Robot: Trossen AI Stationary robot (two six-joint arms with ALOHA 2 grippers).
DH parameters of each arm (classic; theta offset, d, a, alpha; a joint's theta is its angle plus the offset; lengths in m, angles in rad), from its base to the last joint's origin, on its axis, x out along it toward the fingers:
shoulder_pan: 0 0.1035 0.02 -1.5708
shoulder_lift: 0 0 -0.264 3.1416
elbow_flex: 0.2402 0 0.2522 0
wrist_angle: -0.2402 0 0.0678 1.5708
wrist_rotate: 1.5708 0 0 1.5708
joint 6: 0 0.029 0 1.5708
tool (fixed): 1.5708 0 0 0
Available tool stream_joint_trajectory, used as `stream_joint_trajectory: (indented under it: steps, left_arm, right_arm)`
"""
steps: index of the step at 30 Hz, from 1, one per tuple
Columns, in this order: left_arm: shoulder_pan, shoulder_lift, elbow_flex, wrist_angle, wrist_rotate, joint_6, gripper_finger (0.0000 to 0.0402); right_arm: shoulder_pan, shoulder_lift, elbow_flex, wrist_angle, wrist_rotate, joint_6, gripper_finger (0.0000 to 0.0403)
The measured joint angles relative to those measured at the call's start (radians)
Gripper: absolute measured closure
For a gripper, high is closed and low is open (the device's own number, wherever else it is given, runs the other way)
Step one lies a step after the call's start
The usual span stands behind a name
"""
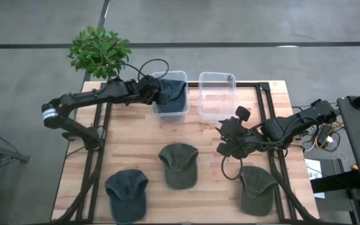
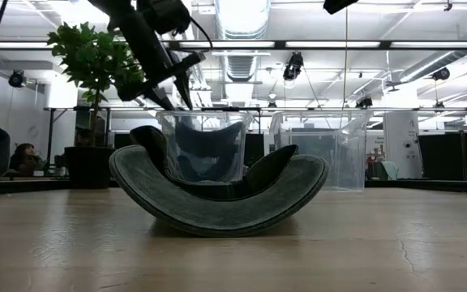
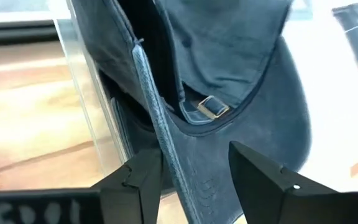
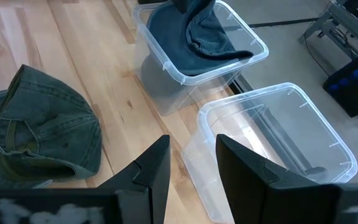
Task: Pick & Place hat
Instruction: Put the top left blue cap into the left transparent bin, then put the blue cap into the left transparent bin
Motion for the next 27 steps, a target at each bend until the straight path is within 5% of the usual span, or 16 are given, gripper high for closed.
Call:
stream_joint_trajectory:
  steps: [13,27]
  left_arm:
    - [0.013,-0.066,0.082,-0.055,-0.057,0.005,0.0229]
    - [0.005,0.08,0.091,0.082,0.019,0.052,0.0229]
  right_arm:
    - [0.0,0.0,0.0,0.001,0.0,0.0,0.028]
    - [0.0,0.0,0.0,0.003,0.0,0.005,0.028]
